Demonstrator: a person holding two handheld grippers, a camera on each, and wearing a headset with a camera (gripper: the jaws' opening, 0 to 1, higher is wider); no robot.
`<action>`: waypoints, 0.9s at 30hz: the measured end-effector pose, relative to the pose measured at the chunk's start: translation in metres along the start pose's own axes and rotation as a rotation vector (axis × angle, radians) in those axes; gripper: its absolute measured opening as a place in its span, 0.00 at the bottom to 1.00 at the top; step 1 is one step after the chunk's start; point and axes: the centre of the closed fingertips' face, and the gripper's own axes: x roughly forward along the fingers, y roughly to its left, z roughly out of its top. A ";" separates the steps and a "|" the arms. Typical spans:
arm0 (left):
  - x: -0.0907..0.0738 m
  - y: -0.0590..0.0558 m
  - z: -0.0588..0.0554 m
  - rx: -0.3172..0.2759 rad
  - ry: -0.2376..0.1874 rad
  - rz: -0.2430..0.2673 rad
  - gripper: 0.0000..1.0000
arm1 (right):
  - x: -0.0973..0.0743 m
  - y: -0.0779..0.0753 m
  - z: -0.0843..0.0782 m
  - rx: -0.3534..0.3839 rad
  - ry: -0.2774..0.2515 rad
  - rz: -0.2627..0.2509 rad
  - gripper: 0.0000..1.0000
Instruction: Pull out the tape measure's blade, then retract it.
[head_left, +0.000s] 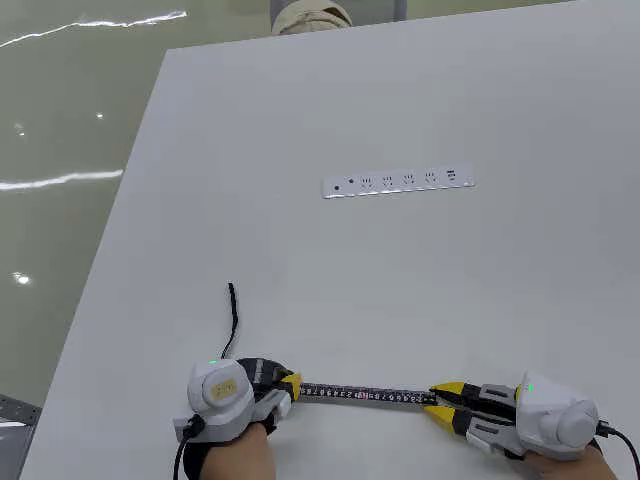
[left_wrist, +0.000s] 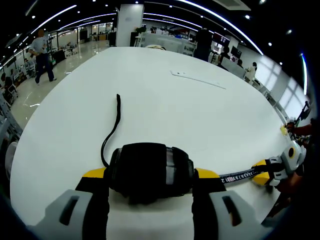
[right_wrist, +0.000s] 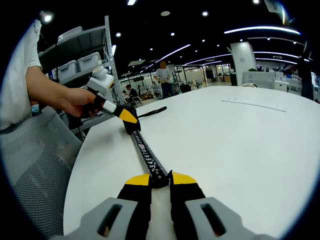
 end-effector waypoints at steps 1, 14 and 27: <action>0.000 0.000 0.000 0.000 0.000 0.000 0.65 | 0.000 0.000 0.000 0.001 0.000 0.001 0.12; 0.000 0.000 0.000 -0.003 0.002 -0.003 0.65 | 0.014 0.007 0.004 -0.005 0.003 0.018 0.12; -0.001 -0.001 0.000 -0.003 0.002 -0.003 0.65 | 0.027 0.012 0.008 -0.007 0.005 0.032 0.13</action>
